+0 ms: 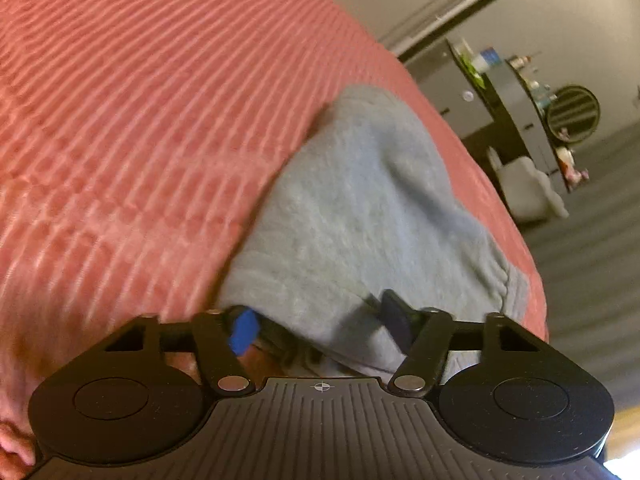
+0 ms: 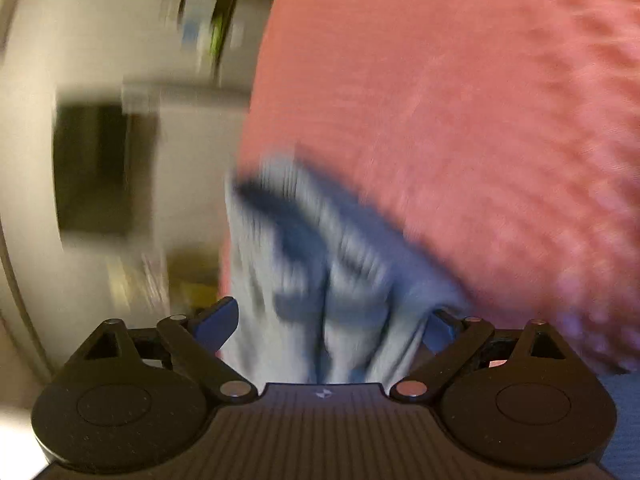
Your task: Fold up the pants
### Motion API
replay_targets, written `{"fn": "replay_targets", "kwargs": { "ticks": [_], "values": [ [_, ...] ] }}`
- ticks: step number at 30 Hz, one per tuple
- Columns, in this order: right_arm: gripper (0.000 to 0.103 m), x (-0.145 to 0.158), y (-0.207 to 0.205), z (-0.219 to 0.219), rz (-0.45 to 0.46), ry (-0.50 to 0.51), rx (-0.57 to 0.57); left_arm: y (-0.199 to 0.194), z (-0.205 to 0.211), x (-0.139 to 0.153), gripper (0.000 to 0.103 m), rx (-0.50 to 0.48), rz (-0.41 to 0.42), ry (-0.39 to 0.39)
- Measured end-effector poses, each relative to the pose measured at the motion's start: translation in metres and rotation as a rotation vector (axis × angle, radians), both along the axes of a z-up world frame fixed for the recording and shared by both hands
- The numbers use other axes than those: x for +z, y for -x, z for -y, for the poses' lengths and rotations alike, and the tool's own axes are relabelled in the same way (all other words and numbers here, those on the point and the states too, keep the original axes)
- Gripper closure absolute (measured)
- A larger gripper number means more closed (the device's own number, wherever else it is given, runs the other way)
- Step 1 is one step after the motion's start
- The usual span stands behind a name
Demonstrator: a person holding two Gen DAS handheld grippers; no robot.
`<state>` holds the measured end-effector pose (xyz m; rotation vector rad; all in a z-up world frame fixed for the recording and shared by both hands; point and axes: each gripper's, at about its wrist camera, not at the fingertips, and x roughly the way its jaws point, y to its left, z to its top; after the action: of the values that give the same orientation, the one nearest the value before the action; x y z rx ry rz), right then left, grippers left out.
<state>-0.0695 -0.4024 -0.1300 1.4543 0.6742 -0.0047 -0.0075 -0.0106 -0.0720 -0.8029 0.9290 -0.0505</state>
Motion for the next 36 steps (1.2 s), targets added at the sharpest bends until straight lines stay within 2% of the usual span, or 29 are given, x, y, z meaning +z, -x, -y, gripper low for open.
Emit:
{"fn": "replay_targets", "kwargs": {
  "ticks": [1,3,6,8,10,12,14,16,20,23,25,27,28,30,33,36],
  "values": [
    [0.012,-0.008,0.004,0.003,-0.003,-0.051,-0.029,0.000,-0.002,-0.001,0.038,0.008,-0.009,0.014],
    [0.013,-0.015,0.007,0.002,-0.041,-0.064,-0.039,0.003,-0.002,0.000,0.038,0.010,-0.006,0.020],
    [0.007,-0.001,-0.001,-0.005,0.003,0.015,0.052,0.010,-0.002,0.002,0.031,-0.023,0.028,0.013],
    [0.007,0.007,-0.010,-0.015,0.018,0.074,0.136,0.007,0.003,-0.001,0.031,-0.040,0.017,0.021],
    [0.007,0.011,-0.015,-0.019,0.017,0.104,0.164,0.003,0.005,-0.005,0.032,-0.028,0.007,0.001],
    [0.007,0.008,-0.016,-0.013,0.020,0.060,0.138,0.002,0.004,-0.005,0.032,-0.018,0.010,-0.055],
    [0.010,0.004,-0.010,0.002,-0.004,0.022,0.069,0.002,0.000,-0.004,0.035,-0.044,0.001,-0.066],
    [0.011,0.000,-0.005,0.011,-0.020,-0.027,0.069,0.003,-0.005,0.001,0.039,-0.084,-0.009,-0.089],
    [0.011,0.020,-0.005,0.016,-0.027,0.122,0.219,0.007,-0.023,0.012,0.039,-0.179,-0.025,-0.107],
    [0.007,0.050,-0.010,0.019,0.014,0.351,0.285,0.005,-0.032,0.025,0.031,-0.183,0.011,-0.179],
    [0.006,0.058,-0.023,0.019,0.028,0.422,0.367,-0.003,-0.032,0.032,0.023,-0.196,0.061,-0.226],
    [0.006,0.055,-0.039,0.017,0.042,0.420,0.457,-0.019,-0.026,0.034,0.017,-0.260,0.092,-0.265],
    [0.006,0.054,-0.051,0.014,0.053,0.419,0.495,-0.029,-0.021,0.032,0.017,-0.293,0.095,-0.294],
    [0.006,0.048,-0.077,0.007,0.054,0.431,0.558,-0.048,-0.011,0.023,0.017,-0.338,0.056,-0.347],
    [0.006,0.039,-0.103,0.002,0.018,0.439,0.623,-0.075,-0.004,0.008,0.019,-0.411,0.013,-0.311],
    [0.006,0.033,-0.125,0.004,0.028,0.382,0.651,-0.096,-0.003,0.001,0.019,-0.448,0.014,-0.261]
  ]
}}
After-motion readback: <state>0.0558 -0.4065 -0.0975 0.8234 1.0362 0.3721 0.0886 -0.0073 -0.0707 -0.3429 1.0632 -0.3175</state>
